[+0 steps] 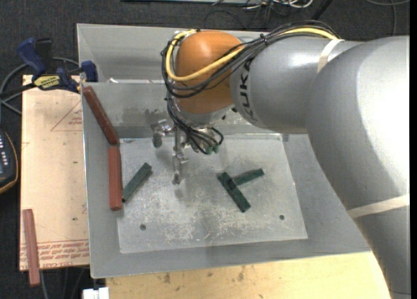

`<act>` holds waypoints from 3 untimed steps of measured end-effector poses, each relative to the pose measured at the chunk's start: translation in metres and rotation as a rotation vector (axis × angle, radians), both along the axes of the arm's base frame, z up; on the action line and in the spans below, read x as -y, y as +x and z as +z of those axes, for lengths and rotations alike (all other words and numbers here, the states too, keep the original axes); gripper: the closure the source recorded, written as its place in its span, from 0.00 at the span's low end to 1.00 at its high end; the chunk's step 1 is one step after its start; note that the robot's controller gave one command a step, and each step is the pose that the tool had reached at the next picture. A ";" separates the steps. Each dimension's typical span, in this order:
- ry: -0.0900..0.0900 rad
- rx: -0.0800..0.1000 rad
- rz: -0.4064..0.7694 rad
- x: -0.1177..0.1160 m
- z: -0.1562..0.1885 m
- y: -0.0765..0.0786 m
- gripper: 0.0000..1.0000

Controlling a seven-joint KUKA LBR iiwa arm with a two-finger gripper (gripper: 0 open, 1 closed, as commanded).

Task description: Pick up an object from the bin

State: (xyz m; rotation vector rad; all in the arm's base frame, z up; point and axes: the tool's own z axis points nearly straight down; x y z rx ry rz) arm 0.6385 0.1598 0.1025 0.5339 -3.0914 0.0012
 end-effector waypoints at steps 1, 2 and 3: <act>0.006 0.007 0.622 -0.059 -0.023 -0.005 0.00; 0.005 0.006 0.620 -0.057 -0.023 -0.004 1.00; 0.005 0.015 0.612 -0.056 0.103 -0.041 1.00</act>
Offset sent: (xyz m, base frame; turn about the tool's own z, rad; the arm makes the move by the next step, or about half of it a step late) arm -0.0048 0.0572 -0.0228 -0.6243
